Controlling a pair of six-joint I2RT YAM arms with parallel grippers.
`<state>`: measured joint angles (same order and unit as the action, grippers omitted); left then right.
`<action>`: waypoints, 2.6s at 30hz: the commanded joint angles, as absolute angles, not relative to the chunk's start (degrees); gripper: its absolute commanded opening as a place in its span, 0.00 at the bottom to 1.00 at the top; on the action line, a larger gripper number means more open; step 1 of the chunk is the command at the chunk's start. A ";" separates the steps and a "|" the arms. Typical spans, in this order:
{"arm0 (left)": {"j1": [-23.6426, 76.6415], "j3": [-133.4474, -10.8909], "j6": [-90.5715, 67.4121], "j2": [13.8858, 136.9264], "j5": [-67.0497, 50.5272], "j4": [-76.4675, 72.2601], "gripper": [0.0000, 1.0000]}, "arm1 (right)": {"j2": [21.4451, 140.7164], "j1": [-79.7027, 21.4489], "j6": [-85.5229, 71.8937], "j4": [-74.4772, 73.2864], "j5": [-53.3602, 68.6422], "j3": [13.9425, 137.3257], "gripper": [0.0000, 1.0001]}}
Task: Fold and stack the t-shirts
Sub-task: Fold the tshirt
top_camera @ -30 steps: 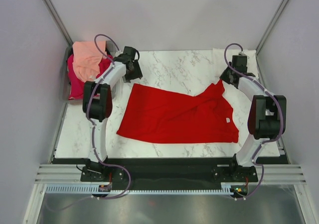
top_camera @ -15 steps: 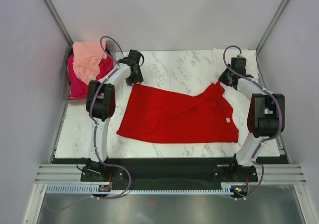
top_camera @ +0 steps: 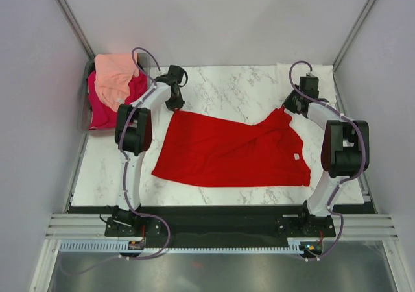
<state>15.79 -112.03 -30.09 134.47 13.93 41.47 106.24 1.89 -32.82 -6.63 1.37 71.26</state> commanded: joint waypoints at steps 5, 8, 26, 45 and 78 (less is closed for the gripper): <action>16.00 -113.47 -31.55 135.09 12.92 40.34 0.18 | 106.52 1.67 -33.14 -4.40 2.98 71.01 0.00; 16.00 -112.59 -31.20 133.43 11.52 40.34 0.15 | 106.26 1.32 -32.78 -4.39 4.39 71.45 0.00; 11.08 -89.48 -34.28 104.16 13.01 41.40 0.02 | 88.77 0.62 -35.59 -21.88 10.36 74.01 0.00; 7.38 -77.52 -31.12 94.13 11.16 42.10 0.02 | 77.11 -1.58 -39.55 -32.60 8.96 64.81 0.00; 7.47 -52.03 -32.25 67.42 8.62 34.63 0.92 | 39.19 -1.67 -41.84 -46.50 -3.70 40.70 0.82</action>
<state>7.46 -52.93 -30.85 70.37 9.85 38.37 38.33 -1.65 -41.78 -48.82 -5.63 41.45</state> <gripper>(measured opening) 0.916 0.825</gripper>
